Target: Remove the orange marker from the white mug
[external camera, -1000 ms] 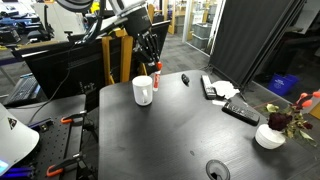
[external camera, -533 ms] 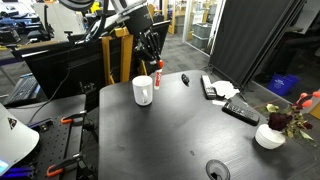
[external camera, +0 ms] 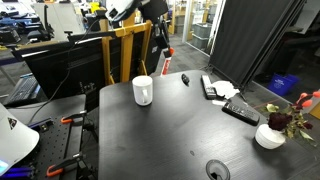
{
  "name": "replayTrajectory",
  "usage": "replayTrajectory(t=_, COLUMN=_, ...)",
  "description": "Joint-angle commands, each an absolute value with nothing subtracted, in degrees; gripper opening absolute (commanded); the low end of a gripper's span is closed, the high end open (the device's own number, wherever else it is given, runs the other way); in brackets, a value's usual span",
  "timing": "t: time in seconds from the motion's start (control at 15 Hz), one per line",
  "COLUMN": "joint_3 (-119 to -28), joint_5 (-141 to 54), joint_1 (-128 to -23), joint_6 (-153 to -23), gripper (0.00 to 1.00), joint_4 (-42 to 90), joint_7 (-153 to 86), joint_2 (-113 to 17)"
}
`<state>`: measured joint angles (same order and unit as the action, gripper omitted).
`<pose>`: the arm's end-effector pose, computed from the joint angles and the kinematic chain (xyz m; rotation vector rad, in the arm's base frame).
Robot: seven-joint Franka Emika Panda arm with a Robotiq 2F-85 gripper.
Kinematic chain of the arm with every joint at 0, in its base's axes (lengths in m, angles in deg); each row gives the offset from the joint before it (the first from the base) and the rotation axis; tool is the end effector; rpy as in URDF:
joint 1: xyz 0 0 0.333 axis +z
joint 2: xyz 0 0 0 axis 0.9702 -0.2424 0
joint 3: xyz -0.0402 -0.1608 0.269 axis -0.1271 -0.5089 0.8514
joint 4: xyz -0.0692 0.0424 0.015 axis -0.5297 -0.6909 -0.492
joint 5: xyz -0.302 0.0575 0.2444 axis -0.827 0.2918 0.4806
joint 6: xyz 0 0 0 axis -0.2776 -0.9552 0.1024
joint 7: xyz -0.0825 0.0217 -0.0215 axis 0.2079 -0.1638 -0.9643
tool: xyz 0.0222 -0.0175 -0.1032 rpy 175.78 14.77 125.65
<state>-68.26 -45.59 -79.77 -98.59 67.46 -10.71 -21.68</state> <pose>0.5039 -0.0193 0.4275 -3.0005 0.7057 -0.5363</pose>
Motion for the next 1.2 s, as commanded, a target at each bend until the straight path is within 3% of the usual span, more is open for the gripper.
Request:
replayTrajectory(t=0.0, joint_3=-69.48, joint_5=-41.46, joint_1=-79.18, joint_6=-89.99, gripper=0.05, joint_4=59.71, joint_7=-19.55, joint_2=-26.29)
replayTrajectory(t=0.4, joint_3=-70.81, joint_5=-41.06, joint_1=-79.4, joint_6=-80.95, gripper=0.05, joint_4=52.39, joint_7=-27.12, joint_2=-32.47)
replayTrajectory(t=1.13, joint_3=-70.3, joint_5=-38.42, joint_1=-78.99, joint_6=-82.63, gripper=0.05, joint_4=46.93, joint_7=-37.29, joint_2=-45.28)
